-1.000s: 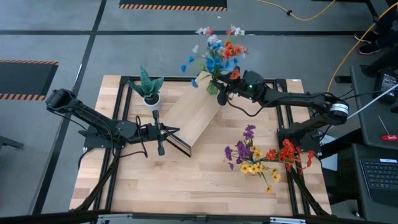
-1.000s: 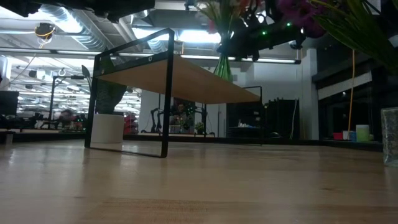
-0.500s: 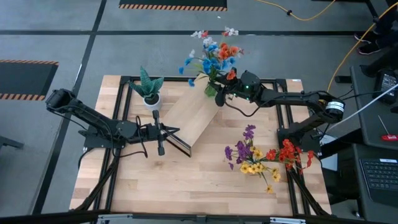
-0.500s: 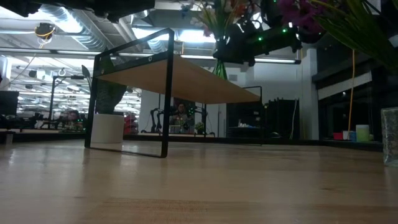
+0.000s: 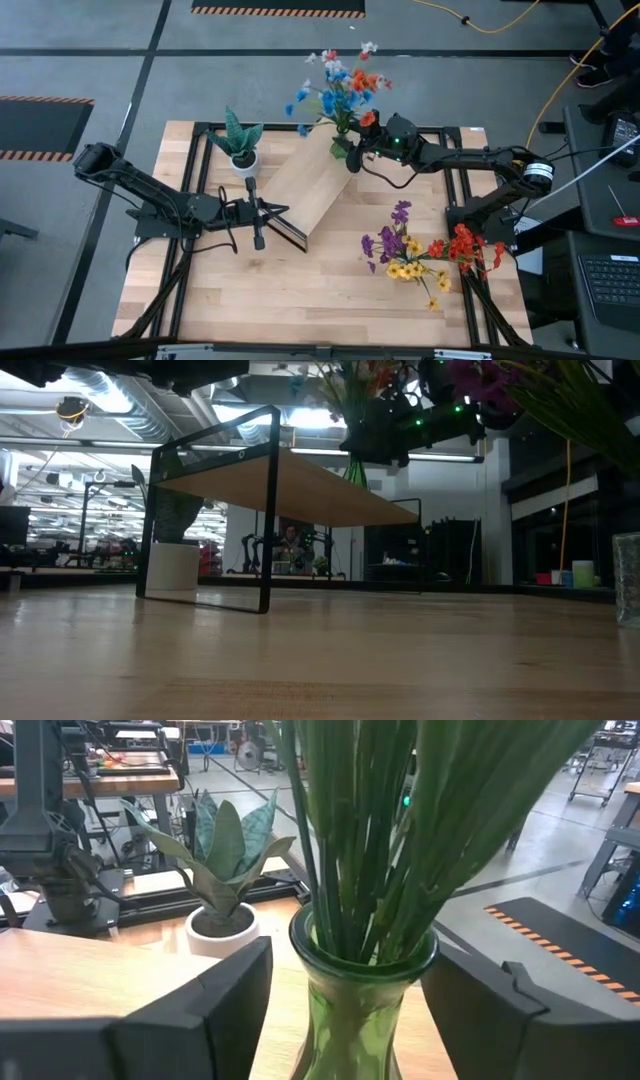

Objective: Pick and place flowers into a vace then onto a shelf
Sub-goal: Put the green vase on the shelf, then put the transparent vase on the shelf

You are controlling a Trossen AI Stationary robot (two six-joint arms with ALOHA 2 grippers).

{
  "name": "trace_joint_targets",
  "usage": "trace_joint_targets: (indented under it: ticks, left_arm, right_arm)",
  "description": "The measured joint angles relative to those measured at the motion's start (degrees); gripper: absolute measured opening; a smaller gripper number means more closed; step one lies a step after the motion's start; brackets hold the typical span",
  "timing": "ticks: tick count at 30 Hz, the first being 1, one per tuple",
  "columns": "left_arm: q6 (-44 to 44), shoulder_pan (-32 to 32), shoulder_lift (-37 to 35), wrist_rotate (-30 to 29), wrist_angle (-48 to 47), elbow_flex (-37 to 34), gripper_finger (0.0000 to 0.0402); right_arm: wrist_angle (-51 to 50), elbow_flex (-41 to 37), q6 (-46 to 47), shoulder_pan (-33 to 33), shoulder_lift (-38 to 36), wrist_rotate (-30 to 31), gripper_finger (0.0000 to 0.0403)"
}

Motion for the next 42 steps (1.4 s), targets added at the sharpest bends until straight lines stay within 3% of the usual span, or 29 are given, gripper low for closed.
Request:
trace_joint_targets:
  ticks: [7,15,27,37,42]
  left_arm:
    - [0.0,0.0,0.0,0.0,0.0,0.0,0.0005]
    - [-0.5,0.0,0.0,0.0,-0.1,0.0,0.0004]
    - [-0.5,0.0,0.0,0.0,-0.1,0.0,0.0004]
    - [-0.7,0.0,0.0,0.0,-0.1,0.0,0.0007]
    - [-1.2,0.0,0.0,0.0,-0.1,0.0,0.0006]
  right_arm:
    - [-1.0,0.0,-1.6,0.0,-0.7,0.1,0.0249]
    - [-9.5,0.0,-2.5,0.0,-7.6,0.1,0.0245]
    - [-29.0,0.0,-5.3,0.0,-20.0,0.2,0.0245]
    - [-51.9,-0.8,-7.2,0.0,-33.2,0.2,0.0245]
    - [-54.4,-5.7,-8.4,-0.1,-39.6,0.1,0.0245]
